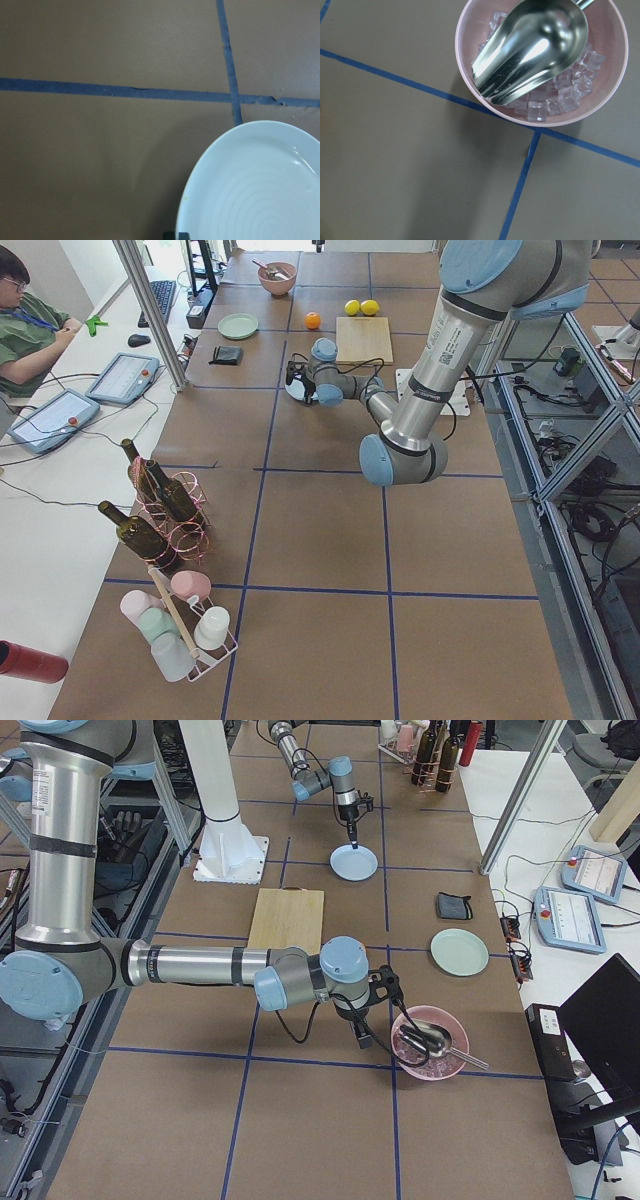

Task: Pick orange to plate
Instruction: 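Slide the light blue plate with the left gripper toward the table center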

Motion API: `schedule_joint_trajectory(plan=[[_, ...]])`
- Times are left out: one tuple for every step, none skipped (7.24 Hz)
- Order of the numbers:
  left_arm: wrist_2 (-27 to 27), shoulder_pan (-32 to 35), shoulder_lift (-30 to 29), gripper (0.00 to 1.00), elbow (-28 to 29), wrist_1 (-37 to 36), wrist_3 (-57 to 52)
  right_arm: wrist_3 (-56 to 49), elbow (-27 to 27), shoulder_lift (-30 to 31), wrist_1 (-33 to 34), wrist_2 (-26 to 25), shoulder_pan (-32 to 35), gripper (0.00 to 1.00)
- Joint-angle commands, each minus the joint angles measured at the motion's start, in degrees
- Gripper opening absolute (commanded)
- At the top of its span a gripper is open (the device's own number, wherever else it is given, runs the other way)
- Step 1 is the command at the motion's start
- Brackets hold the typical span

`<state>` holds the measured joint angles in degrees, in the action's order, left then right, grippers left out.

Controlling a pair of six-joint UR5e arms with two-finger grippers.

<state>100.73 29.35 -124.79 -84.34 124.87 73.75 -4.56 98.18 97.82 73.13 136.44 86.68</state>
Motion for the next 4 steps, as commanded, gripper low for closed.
schedule_joint_trajectory(plan=[[-0.1,-0.3,0.0,0.03,0.5,0.1,-0.1,0.0,0.0,0.0,0.0,-0.1,0.0,1.0],[-0.1,-0.3,0.0,0.37,0.6,0.1,-0.2,-0.1,0.0,0.0,0.0,-0.1,0.0,1.0],[-0.1,-0.2,0.1,0.99,0.1,-0.2,-1.5,-0.2,0.0,-0.4,-0.1,-0.3,0.0,1.0],[0.6,0.8,0.5,1.0,-1.9,-1.0,-2.2,-0.1,0.1,-0.6,-0.1,-0.1,0.0,1.0]])
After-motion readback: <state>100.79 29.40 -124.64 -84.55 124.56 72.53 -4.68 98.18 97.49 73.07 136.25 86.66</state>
